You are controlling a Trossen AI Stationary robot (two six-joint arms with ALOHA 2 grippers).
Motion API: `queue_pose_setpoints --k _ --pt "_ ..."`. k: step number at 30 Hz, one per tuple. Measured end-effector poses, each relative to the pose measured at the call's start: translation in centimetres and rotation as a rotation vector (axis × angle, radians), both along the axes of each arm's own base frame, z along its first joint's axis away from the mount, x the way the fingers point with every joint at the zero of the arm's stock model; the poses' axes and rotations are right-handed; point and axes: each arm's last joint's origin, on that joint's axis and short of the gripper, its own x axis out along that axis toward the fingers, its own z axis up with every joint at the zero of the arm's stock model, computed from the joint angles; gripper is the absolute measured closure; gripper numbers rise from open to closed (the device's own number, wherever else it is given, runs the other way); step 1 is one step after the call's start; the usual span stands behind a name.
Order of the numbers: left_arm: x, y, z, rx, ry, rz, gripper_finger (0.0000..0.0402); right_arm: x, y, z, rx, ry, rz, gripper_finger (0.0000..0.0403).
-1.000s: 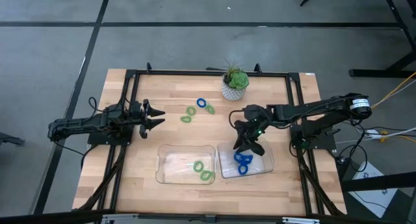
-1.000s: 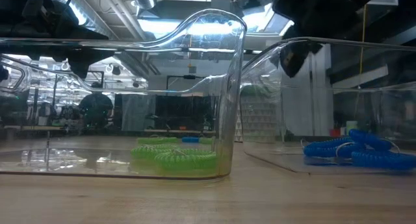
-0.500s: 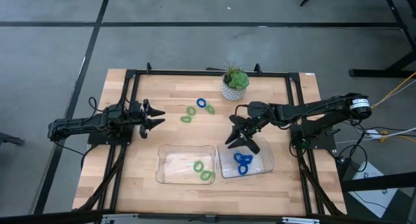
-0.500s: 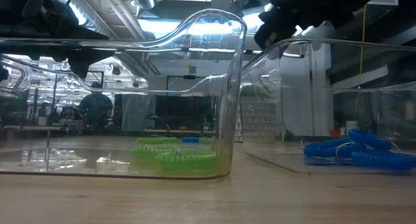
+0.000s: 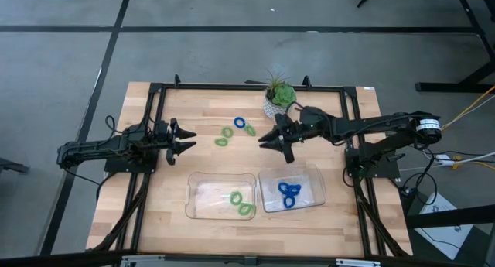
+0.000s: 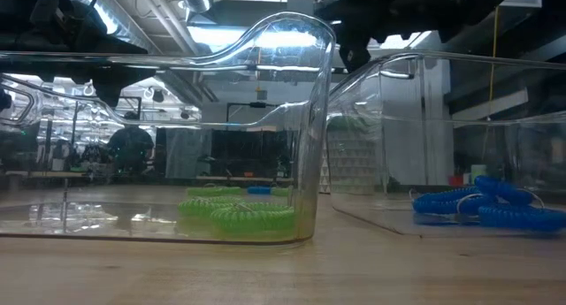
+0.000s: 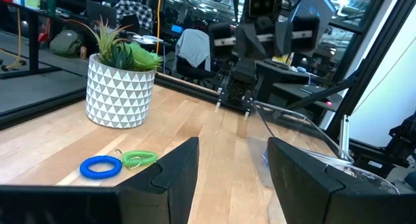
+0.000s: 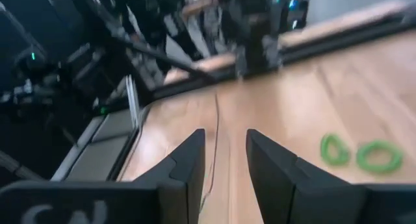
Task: Sort spring keychains
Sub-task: Put the green spring keychain into the left transparent bin
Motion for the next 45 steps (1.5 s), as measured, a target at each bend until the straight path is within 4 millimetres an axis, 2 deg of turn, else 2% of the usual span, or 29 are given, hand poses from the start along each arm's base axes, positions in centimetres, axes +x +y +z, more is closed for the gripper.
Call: queue_pose_setpoints --k 8,16,21,26,31,37,41,45 --pt "0.0 0.0 0.0 0.0 0.0 0.0 0.0224 0.0 -2.3 2.0 0.045 -0.198 -0.186 0.0291" --pt "0.0 0.0 0.0 0.0 0.0 0.0 0.0224 0.2 -3.4 1.6 0.054 -0.174 -0.266 0.0291" --pt "0.0 0.0 0.0 0.0 0.0 -0.001 0.0224 2.9 -3.9 2.7 0.033 -0.091 -0.218 0.0291" --pt "0.0 0.0 0.0 0.0 -0.001 0.0 0.0224 6.3 -4.7 4.1 -0.067 0.174 -0.2 0.0291" --pt "0.0 0.0 0.0 0.0 0.0 0.0 0.0224 8.6 -5.4 5.8 -0.19 0.336 -0.165 0.0291" --pt "0.0 0.0 0.0 0.0 0.0 0.0 0.0224 10.9 -5.8 5.1 -0.276 0.432 -0.105 0.0291" --pt "0.0 0.0 0.0 0.0 0.0 -0.001 0.0224 11.6 -6.0 3.3 -0.282 0.5 -0.082 0.0291" --pt "0.0 0.0 0.0 0.0 0.0 -0.001 0.0224 12.1 -6.0 1.8 -0.338 0.538 0.013 0.0291"
